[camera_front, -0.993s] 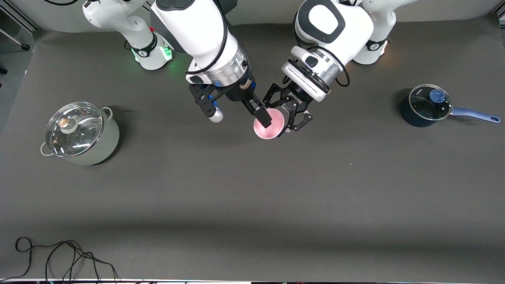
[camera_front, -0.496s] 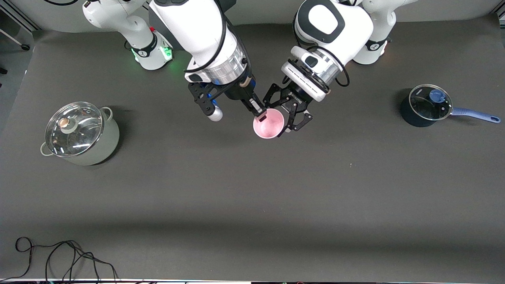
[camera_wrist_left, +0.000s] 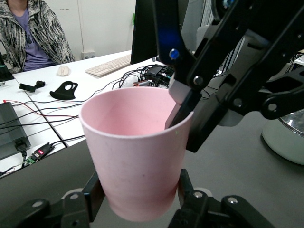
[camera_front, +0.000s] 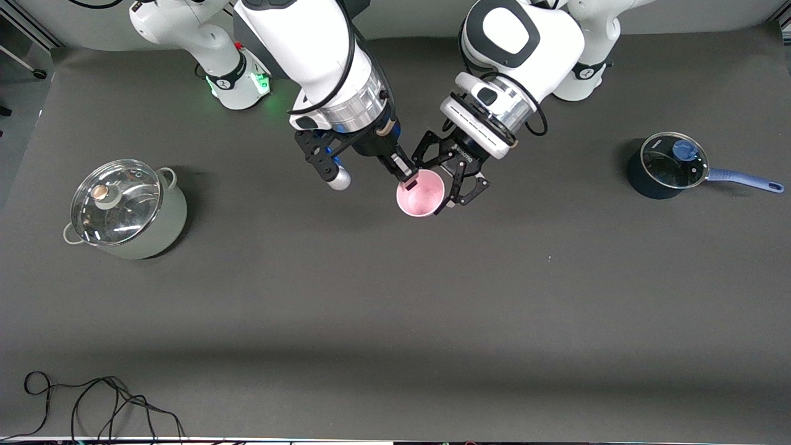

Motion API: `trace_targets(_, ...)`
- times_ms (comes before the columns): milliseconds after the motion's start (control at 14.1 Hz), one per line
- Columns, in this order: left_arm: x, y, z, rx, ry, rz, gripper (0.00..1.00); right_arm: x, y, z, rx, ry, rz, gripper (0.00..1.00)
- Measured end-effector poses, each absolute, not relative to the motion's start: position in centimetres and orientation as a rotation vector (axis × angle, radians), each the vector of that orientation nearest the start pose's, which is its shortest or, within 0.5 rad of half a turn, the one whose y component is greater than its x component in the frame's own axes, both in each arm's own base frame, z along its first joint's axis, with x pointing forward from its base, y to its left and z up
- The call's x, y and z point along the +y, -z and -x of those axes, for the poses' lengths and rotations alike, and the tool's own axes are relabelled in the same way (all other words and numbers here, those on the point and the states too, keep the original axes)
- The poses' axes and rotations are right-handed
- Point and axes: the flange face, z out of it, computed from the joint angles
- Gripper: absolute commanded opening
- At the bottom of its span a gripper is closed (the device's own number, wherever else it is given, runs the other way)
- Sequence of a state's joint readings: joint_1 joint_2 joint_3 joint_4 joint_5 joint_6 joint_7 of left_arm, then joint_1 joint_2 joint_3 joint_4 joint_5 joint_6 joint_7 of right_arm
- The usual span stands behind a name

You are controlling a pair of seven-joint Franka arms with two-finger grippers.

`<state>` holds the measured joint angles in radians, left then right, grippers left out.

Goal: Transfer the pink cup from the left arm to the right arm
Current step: 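Reach the right gripper to the cup rim and close on it, then open the left gripper while the right gripper pulls the cup away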

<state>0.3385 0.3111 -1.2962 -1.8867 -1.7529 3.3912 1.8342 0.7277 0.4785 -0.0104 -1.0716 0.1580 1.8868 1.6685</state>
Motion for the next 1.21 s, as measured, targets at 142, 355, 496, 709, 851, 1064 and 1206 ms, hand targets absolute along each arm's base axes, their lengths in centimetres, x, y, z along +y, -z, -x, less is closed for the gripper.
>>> trace_targets(142, -36.0, -47.4, -46.0, 1.049, 1.691, 3.023, 0.92, 48.1, -59.5, -53.5, 1.298, -0.02, 2.45, 0.0)
trace_targets(355, -36.0, -47.4, -46.1, 1.036, 1.69, 3.033, 0.99, 47.6, -59.5, -54.0, 1.299, -0.01, 2.449, 0.0)
trace_targets(496, -36.0, -47.4, -46.1, 1.03, 1.689, 3.036, 0.99, 47.4, -59.6, -54.1, 1.261, 0.001, 2.47, 0.0)
trace_targets(709, -34.9, -46.9, -46.9, 0.955, 1.671, 3.067, 0.99, 45.8, -59.6, -55.5, 1.156, 0.044, 2.523, 0.0)
trace_targets(851, -32.4, -46.0, -48.7, 0.843, 1.649, 3.092, 0.99, 43.1, -59.6, -57.6, 1.048, 0.091, 2.574, 0.0)
trace_targets(1064, -27.5, -43.9, -52.4, 0.69, 1.632, 3.164, 0.99, 38.3, -59.7, -60.3, 0.911, 0.133, 2.661, 0.0)
trace_targets(1206, -24.3, -42.4, -54.9, 0.64, 1.671, 3.243, 0.99, 34.8, -60.1, -61.2, 0.829, 0.115, 2.74, 0.0)
